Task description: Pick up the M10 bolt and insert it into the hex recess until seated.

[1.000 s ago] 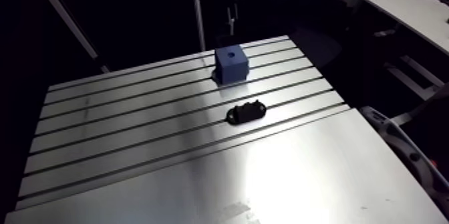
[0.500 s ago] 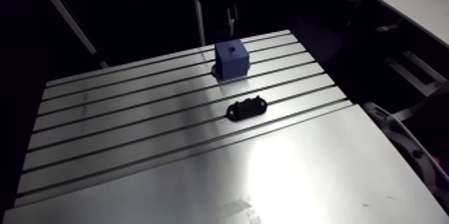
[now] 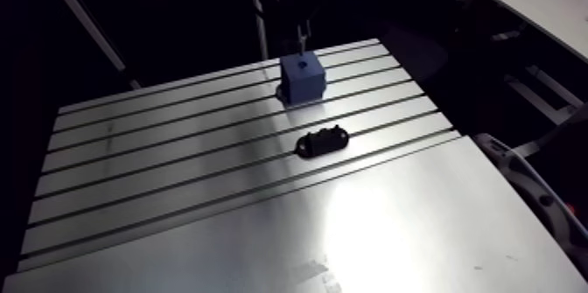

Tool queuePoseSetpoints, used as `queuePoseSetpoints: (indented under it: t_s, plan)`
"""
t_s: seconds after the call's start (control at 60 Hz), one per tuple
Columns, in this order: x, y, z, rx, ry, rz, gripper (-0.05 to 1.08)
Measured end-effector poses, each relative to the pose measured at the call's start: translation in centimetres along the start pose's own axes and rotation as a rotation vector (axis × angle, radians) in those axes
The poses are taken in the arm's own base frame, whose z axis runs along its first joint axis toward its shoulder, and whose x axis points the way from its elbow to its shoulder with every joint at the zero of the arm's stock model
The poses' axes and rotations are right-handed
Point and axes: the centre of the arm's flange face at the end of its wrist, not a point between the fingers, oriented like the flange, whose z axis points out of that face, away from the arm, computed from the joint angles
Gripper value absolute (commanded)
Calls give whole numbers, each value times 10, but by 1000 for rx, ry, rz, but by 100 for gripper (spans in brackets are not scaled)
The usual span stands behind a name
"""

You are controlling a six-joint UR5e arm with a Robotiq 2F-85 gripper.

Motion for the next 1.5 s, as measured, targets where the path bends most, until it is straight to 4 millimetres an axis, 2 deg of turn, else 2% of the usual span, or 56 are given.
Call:
queuePoseSetpoints:
  t_s: [0.6,1.5]
  plan:
    - [-1,-1,14,17,-15,0,106]
    - [0,-1,17,19,-11,1,106]
